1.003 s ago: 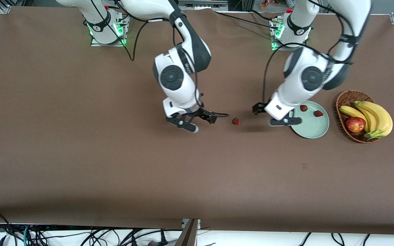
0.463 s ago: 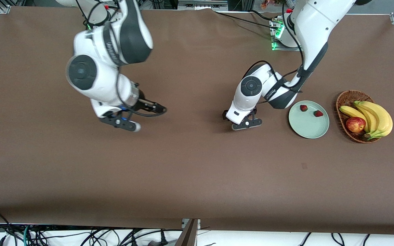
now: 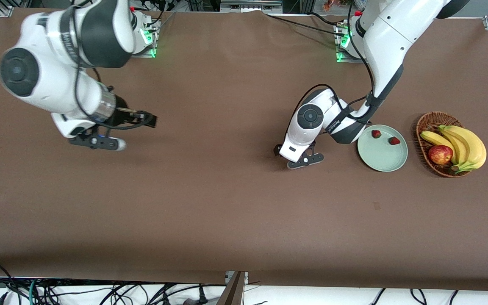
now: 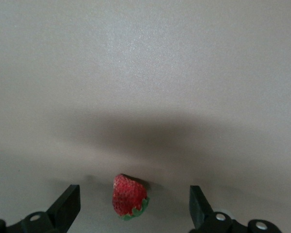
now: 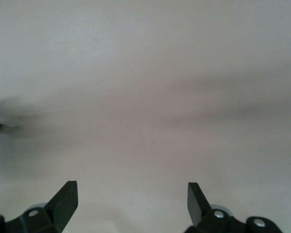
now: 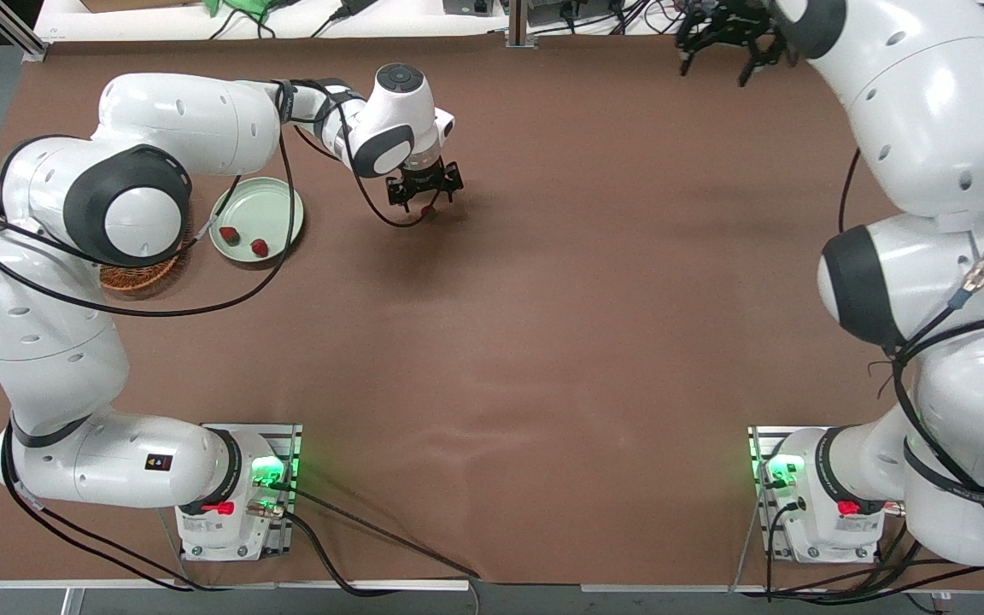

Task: Collect all strawberries into plate
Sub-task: 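Grasp the strawberry with the left gripper while the right gripper returns to rest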

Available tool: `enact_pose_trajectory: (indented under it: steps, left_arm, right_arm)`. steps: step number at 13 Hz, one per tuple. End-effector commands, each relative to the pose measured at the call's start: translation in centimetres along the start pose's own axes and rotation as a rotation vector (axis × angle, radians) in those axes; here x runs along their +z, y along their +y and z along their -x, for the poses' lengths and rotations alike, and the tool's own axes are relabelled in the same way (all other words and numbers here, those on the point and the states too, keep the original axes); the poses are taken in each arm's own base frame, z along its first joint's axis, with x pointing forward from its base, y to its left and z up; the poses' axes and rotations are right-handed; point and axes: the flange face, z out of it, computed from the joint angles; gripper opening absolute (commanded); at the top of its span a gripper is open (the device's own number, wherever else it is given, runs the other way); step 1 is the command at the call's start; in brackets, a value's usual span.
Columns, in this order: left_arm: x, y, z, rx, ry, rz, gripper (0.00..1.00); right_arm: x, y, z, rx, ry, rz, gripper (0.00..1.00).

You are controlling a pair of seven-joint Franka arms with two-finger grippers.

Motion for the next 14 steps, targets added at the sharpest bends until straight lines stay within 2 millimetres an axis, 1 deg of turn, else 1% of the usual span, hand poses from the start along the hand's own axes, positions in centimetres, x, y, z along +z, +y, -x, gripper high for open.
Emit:
enact_pose_trajectory:
  steps: [1, 2, 3, 4, 5, 6, 8, 9, 11, 13, 14]
  left_arm:
    - [-0.1, 0.6, 0.0, -0.023, 0.016, -0.008, 0.76]
    - [-0.1, 0.7, 0.1, -0.022, 0.016, -0.008, 0.76]
    - [0.0, 0.7, 0.1, -0.024, 0.015, -0.010, 0.66]
    - [0.1, 0.8, 0.4, -0.028, 0.013, -0.012, 0.63]
    - [0.3, 0.8, 0.5, -0.028, 0.019, -0.017, 0.62]
    - [0.4, 0.8, 0.6, -0.020, 0.032, -0.026, 0.60]
    - [0.8, 0.8, 0.7, -0.033, 0.057, -0.041, 0.50]
    - [1.0, 0.7, 0.8, -0.038, 0.063, -0.047, 0.44]
    - [0.9, 0.8, 0.9, -0.038, 0.064, -0.045, 0.19]
    - [0.8, 0.8, 0.8, -0.041, 0.065, -0.046, 0.15]
    - [0.6, 0.8, 0.7, -0.047, 0.062, -0.043, 0.13]
  right_arm:
    - [-1.6, 3.9, -1.1, -0.033, -0.028, -0.023, 1.00]
    - [-1.7, 5.2, -2.2, -0.033, -0.030, -0.021, 1.00]
    - [-1.7, 5.8, -3.1, -0.053, -0.037, -0.023, 1.00]
    - [-1.7, 6.3, -3.5, -0.079, -0.036, -0.014, 1.00]
    - [-2.7, 6.6, -3.5, -0.103, 0.007, 0.003, 1.00]
    - [-2.7, 6.8, -3.2, -0.126, 0.016, 0.012, 1.00]
    - [-3.2, 9.5, -2.4, -0.120, 0.006, -0.002, 1.00]
    - [-3.9, 10.7, -1.6, -0.124, 0.009, 0.001, 1.00]
    - [-5.4, 11.8, 1.3, -0.143, 0.022, 0.034, 1.00]
    - [-6.6, 13.0, 4.2, -0.147, 0.039, 0.045, 1.00]
    - [-6.9, 13.0, 5.4, -0.157, 0.047, 0.059, 1.00]
